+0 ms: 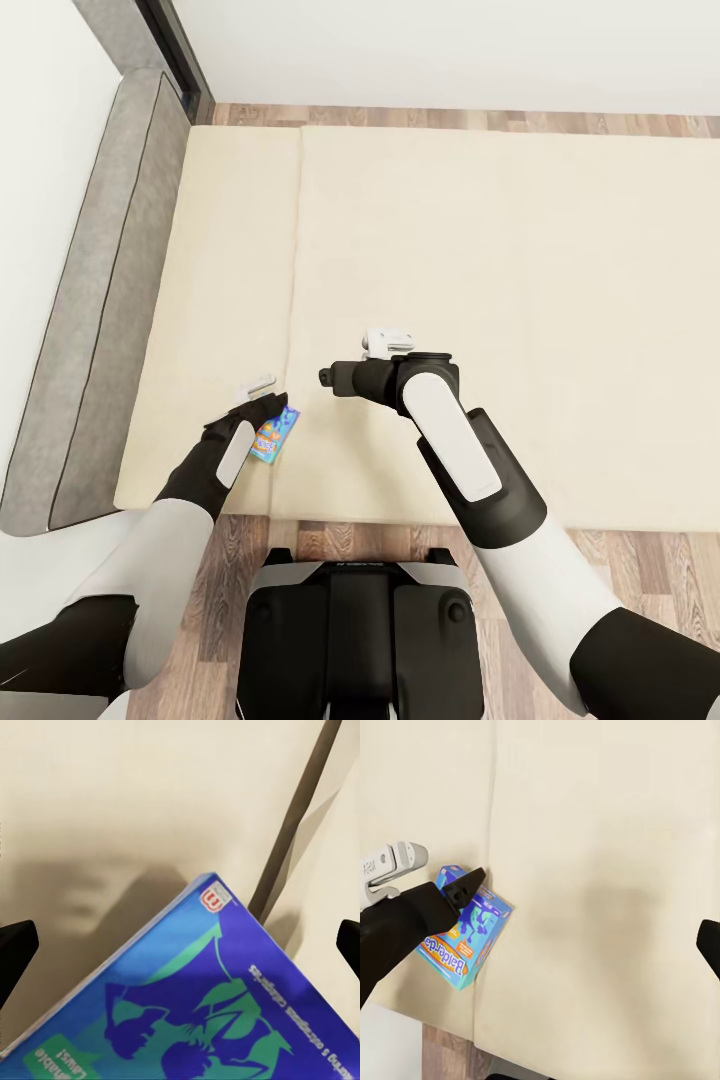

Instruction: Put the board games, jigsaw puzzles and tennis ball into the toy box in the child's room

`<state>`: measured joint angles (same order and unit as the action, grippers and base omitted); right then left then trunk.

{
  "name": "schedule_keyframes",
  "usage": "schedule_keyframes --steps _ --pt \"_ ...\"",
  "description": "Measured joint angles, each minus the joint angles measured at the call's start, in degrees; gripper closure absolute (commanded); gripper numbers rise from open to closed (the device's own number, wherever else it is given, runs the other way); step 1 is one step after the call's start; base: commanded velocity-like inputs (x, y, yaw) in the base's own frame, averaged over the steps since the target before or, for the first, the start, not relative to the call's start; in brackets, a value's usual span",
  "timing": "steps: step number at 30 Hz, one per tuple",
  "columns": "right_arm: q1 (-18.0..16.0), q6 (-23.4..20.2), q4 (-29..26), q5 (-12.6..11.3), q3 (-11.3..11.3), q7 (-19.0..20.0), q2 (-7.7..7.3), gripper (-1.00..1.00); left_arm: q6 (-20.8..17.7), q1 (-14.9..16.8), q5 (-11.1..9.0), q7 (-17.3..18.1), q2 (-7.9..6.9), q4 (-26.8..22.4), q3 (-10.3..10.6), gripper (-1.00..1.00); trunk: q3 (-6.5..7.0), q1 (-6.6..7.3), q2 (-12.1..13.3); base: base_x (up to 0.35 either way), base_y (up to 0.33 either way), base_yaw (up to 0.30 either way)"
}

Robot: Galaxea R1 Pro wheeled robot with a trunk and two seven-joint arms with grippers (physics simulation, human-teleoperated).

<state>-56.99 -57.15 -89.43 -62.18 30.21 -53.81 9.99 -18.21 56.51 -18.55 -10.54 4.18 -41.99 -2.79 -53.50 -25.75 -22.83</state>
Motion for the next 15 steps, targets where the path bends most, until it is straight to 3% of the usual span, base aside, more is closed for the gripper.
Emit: schedule_keyframes --steps 15 --pt "0.0 0.0 0.0 0.0 -0.1 0.0 0.00 -1.00 -0.4 0.0 -0.1 -2.5 0.00 0.0 0.0 -1.00 0.00 0.00 0.0 0.000 0.000 0.000"
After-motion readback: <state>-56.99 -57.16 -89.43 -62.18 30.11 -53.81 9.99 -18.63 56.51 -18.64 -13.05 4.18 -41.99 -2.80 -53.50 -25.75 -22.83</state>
